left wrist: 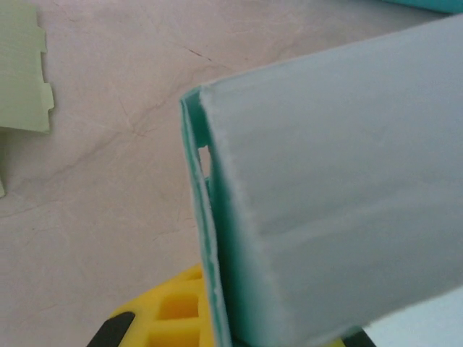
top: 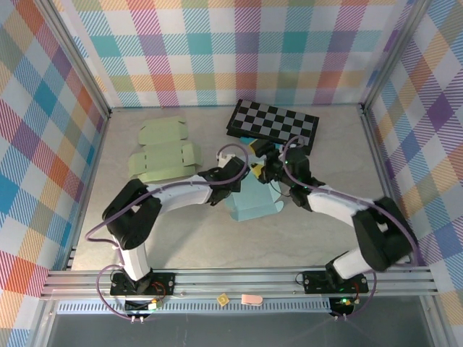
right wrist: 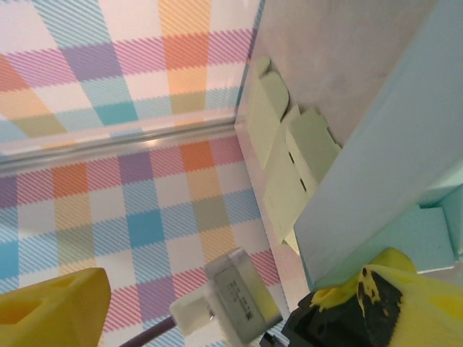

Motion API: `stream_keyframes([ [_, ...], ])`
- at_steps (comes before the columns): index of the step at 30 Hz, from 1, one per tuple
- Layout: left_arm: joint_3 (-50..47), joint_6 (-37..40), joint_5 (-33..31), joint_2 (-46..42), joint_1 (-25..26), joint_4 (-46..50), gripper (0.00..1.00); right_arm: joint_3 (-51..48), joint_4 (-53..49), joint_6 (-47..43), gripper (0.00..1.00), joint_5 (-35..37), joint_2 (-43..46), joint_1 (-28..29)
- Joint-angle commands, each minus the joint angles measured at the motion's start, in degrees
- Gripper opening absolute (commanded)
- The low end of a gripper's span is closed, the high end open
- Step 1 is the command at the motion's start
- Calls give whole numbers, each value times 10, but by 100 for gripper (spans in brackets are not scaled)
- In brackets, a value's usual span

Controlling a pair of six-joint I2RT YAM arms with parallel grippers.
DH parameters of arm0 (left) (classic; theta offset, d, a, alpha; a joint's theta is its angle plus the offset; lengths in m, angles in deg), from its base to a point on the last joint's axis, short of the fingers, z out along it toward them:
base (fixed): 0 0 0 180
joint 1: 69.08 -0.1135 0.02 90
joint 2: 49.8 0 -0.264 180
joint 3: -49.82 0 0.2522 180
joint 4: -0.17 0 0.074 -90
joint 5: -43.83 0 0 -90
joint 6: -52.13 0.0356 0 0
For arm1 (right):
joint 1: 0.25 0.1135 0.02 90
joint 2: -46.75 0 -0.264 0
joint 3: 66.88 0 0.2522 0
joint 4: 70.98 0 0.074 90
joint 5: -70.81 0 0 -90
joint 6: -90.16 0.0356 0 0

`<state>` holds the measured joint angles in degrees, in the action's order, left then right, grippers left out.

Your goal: Fold the paper box

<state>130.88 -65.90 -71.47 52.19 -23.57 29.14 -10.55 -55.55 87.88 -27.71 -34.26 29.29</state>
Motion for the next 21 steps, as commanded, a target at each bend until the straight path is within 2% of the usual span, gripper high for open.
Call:
stream_keyframes([
  [1,46,-22,83,-33,-30,148,0,73,-271,-36,89,53,66,-14],
  [5,115,-18,146,-28,-51,262,0,168,-480,-68,86,76,99,-37],
  [9,195,-17,194,-3,-68,389,0,284,-640,-132,82,69,71,-54],
  [14,262,-25,218,20,-77,497,0,366,-719,-176,76,48,23,-53],
  [21,280,-26,241,16,-77,534,0,411,-723,-164,68,-3,-30,-39],
])
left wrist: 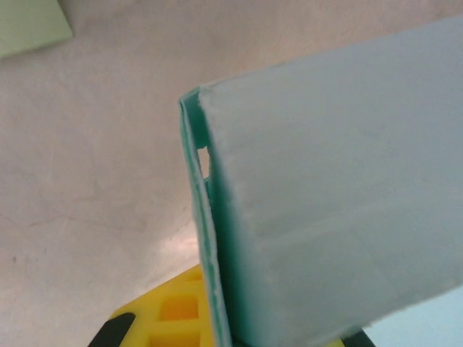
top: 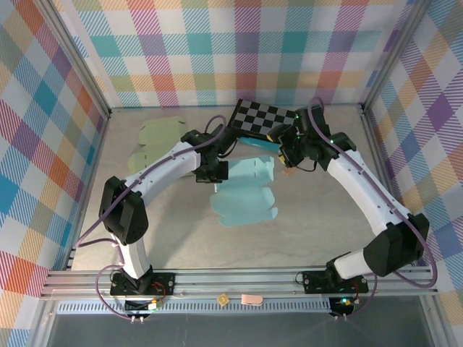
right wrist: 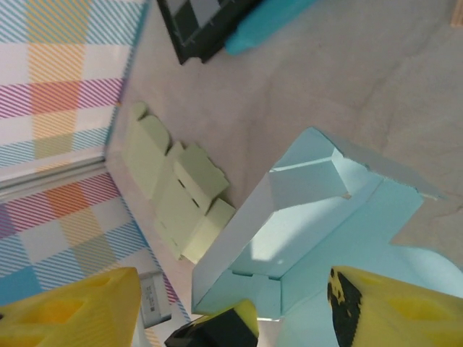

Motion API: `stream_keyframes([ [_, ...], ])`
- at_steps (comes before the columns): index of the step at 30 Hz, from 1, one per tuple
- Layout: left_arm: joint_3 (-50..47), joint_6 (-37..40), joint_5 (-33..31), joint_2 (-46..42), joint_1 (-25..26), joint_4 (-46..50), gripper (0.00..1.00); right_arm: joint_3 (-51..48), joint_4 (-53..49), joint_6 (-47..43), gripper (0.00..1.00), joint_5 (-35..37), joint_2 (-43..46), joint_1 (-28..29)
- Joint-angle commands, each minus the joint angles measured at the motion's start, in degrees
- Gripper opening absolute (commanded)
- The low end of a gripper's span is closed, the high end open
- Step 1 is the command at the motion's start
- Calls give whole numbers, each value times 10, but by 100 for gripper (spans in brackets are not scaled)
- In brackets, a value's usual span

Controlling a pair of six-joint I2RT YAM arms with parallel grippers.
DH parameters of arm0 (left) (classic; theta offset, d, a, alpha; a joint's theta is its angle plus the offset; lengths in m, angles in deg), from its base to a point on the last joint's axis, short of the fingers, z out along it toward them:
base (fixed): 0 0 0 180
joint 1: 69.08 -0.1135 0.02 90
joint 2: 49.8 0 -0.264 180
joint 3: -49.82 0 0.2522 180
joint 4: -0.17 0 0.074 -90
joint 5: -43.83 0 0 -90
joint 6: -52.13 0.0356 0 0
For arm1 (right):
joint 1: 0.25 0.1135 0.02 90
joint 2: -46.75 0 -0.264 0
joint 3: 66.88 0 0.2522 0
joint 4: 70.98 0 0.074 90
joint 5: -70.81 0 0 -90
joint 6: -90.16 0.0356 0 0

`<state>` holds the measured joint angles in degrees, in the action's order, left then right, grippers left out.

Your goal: Fold the paper box

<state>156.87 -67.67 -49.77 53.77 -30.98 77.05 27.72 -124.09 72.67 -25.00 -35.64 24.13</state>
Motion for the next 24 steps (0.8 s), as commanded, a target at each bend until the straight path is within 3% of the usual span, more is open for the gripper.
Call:
stream_keyframes([
  [1,22,-8,25,1,-3,57,0,32,-37,-14,67,-30,-25,16],
  [17,26,-13,31,-9,-1,52,0,47,4,-103,66,-16,-131,27],
  [24,30,-11,36,-7,-1,45,0,50,22,-124,67,-57,-163,32],
])
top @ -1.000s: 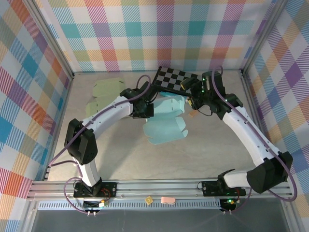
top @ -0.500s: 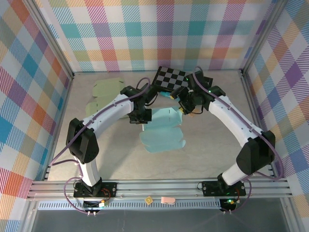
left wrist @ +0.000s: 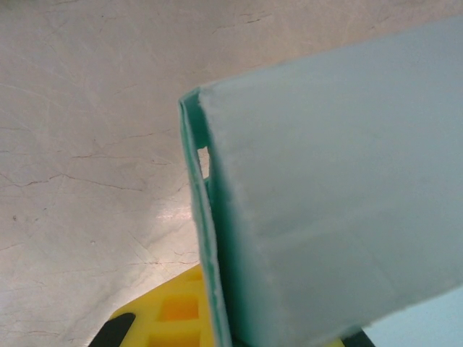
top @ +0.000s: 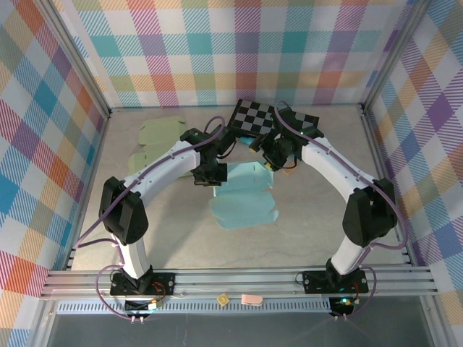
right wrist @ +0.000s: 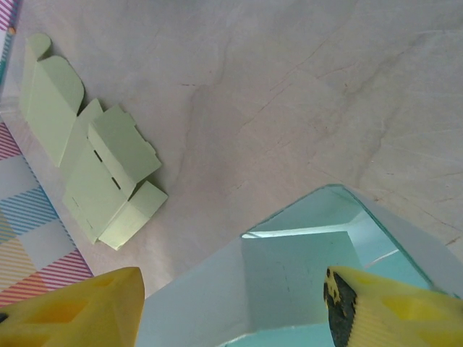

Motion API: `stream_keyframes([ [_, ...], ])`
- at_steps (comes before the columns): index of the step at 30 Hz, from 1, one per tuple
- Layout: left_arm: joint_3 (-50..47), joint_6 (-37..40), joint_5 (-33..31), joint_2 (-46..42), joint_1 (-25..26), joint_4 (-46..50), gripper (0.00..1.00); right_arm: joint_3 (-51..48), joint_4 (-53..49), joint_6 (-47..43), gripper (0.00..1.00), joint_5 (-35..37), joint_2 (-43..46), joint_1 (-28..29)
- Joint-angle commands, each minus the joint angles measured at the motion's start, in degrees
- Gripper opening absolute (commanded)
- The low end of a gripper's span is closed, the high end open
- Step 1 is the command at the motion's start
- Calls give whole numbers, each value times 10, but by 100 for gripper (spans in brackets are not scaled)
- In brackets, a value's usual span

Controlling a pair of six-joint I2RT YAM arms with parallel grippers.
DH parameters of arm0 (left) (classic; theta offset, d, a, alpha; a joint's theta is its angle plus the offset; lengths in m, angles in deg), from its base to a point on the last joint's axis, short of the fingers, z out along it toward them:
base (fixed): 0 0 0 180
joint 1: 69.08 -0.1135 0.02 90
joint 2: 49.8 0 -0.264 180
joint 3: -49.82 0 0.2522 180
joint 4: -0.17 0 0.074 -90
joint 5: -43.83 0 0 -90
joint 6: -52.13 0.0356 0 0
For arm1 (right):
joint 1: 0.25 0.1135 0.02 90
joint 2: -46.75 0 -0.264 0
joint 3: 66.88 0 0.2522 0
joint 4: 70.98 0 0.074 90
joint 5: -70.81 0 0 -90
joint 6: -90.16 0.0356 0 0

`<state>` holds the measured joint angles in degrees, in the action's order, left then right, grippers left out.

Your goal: Fold the paper box

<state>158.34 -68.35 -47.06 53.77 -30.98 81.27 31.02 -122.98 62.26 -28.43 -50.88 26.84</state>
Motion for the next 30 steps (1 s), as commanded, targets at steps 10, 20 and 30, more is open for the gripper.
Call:
stream_keyframes([
  [10,21,2,13,0,-1,-7,0,22,43,0,47,-57,-19,14],
  [20,19,1,8,-4,-1,-13,0,16,63,42,18,-60,-9,16],
  [30,7,-2,-19,-25,-1,-29,0,-41,82,16,53,13,79,15],
])
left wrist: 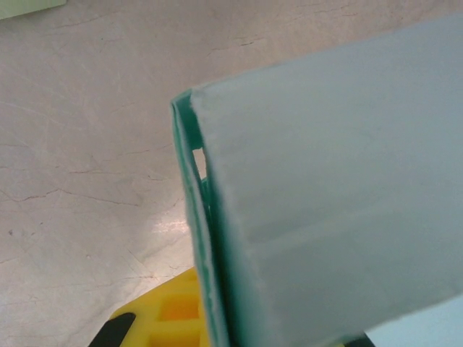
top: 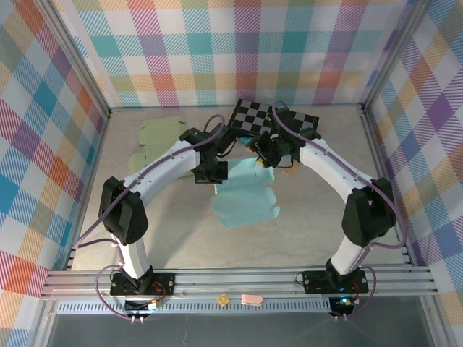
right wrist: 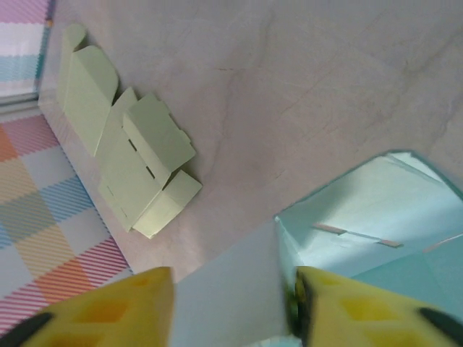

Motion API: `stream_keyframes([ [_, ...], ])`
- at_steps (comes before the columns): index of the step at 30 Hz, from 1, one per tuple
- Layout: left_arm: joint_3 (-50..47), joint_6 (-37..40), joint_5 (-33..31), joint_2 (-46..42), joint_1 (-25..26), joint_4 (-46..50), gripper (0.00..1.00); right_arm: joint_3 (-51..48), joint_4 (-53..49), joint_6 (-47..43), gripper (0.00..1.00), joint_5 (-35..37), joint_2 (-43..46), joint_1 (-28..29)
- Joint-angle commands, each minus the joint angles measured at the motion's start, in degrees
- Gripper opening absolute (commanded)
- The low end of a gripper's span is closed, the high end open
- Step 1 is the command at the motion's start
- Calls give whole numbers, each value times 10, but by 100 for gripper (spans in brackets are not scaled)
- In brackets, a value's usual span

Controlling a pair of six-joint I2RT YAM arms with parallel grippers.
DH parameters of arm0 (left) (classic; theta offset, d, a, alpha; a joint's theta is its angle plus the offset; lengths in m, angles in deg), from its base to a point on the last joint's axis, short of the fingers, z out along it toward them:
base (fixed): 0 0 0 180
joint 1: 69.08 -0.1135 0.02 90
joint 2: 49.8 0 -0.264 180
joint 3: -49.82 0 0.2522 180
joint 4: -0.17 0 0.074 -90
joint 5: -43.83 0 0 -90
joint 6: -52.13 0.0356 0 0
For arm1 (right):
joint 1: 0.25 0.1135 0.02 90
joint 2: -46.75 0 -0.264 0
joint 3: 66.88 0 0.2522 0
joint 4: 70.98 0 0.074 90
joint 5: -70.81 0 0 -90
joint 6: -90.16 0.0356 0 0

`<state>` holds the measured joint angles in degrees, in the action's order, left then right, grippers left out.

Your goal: Fold the paper box

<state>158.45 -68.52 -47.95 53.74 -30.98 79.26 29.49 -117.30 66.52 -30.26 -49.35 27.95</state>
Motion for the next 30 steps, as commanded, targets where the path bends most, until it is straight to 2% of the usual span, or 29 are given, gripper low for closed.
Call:
stream_keyframes([
  [1,3,3,-12,-29,-1,-14,0,-42,29,-41,53,41,82,4],
  [4,0,11,-18,-37,-1,-23,0,-114,62,-95,44,37,136,4],
  [11,1,19,-22,-42,-1,-26,0,-234,110,-116,44,-9,172,4],
  [30,0,26,-18,-55,-1,-23,0,-218,53,-131,47,63,135,-7],
])
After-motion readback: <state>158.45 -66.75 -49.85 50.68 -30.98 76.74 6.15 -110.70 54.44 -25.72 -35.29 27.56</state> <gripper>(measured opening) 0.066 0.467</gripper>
